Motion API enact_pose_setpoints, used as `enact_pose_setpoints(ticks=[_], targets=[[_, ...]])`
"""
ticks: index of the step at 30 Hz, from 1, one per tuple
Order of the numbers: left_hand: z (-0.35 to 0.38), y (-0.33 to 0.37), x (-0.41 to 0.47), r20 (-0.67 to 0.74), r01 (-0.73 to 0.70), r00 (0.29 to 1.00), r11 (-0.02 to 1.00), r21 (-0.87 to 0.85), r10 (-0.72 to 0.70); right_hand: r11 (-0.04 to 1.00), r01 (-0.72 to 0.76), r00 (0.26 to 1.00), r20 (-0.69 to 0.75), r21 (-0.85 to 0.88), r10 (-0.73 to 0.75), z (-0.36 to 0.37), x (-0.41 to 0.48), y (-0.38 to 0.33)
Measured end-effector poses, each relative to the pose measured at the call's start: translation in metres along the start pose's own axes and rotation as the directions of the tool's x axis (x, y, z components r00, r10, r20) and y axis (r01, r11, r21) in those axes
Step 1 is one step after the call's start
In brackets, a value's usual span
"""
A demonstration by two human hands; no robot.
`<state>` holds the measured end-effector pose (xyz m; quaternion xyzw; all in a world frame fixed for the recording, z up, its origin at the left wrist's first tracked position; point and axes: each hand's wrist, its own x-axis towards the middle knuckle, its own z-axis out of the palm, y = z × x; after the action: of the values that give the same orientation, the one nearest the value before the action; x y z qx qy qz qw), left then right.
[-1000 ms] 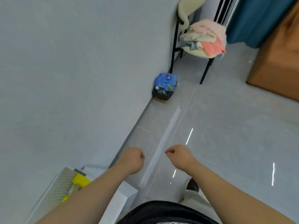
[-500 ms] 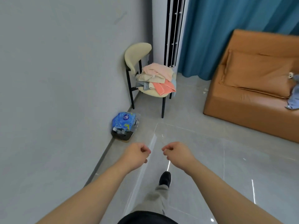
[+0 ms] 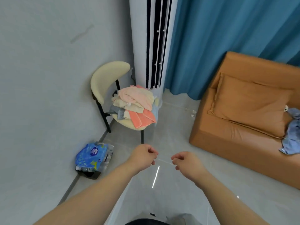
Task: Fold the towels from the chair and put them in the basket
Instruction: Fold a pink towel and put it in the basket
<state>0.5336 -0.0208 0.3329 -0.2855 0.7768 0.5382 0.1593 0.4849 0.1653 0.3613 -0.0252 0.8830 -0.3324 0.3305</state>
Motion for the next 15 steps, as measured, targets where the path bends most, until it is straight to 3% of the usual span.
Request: enact_pose_setpoints(ticks=[5,15], targets=[[0.007,0.070,0.111,-0.079,0.017,0.997,1.000,-0.014,-0.018,0.999,0.047,0.997,0.068,-0.025,-0.045,-0.062,0.127,-0.019],[-0.021,0.166,0.250,-0.331,0.183,0.905,0.946,-0.267,-0.269,0.955,0.223,0.935,0.319,-0.196,-0.153,-0.171,0.354,-0.110]])
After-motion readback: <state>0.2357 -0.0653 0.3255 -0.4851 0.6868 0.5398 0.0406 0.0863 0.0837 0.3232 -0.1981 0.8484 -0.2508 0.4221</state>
